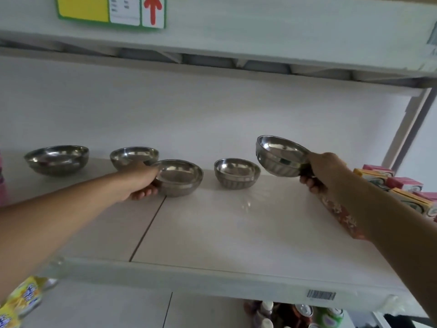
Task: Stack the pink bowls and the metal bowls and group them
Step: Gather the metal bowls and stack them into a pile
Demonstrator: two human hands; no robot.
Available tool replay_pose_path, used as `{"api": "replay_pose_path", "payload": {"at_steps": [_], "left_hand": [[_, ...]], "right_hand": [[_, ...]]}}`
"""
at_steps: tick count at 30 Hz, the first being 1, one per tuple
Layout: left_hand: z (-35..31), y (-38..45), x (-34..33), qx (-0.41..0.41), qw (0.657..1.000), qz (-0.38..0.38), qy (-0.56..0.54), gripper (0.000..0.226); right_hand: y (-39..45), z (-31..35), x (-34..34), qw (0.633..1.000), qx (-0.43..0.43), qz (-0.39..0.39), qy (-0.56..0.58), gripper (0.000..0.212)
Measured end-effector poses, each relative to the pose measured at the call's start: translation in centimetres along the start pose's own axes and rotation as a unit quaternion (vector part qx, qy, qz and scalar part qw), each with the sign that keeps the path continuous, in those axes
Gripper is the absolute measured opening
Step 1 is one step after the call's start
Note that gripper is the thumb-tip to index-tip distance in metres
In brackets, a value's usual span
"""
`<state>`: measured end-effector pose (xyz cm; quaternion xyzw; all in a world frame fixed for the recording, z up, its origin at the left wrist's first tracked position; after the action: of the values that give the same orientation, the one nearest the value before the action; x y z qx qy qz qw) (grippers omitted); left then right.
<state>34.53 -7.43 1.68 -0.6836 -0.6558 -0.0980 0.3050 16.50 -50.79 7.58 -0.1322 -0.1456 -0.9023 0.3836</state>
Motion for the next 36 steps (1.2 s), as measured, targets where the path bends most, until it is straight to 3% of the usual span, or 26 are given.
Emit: {"api": "replay_pose_path", "payload": {"at_steps": [6, 9, 17, 22, 26, 36], "left_hand": [[0.4, -0.1, 2.4, -0.031, 0.999, 0.001, 0.009, 0.032], [1.5, -0.4, 3.5, -0.046, 0.999, 0.003, 0.005, 0.041], [4.1, -1.6, 6.1, -0.043, 0.999, -0.01, -0.002, 0.039], [4.0, -2.2, 6.7, -0.033, 0.999, -0.01, -0.008, 0.034], [0.6, -2.8, 5.8, -0.037, 0.999, -0.008, -0.019, 0.027], [-13.3, -2.4, -4.5, -0.088, 0.994, 0.061, -0.027, 0.027]], "right_hand": [[1.6, 2.5, -4.1, 0.999, 0.001, 0.034, -0.002, 0.04], [3.2, 2.8, -6.6, 0.998, 0.009, 0.043, -0.036, 0.042], [7.4, -0.2, -11.6, 0.986, 0.031, 0.051, -0.157, 0.017], [8.2, -1.4, -12.4, 0.978, 0.055, 0.058, -0.19, 0.032], [7.3, -2.2, -12.5, 0.988, 0.047, 0.097, -0.109, 0.042], [1.4, -5.6, -7.5, 0.996, 0.052, 0.071, -0.011, 0.057]]}}
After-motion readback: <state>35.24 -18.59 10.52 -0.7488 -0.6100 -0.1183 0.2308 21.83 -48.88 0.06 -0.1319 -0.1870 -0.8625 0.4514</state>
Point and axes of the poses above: each hand's wrist, its own y-axis towards the middle knuckle, its own x-axis out of the back of the hand, z = x × y, the point moved 8 cm from there along y, towards the middle knuckle, and after that the axes turned 12 degrees about x, right-handed, at the moved point
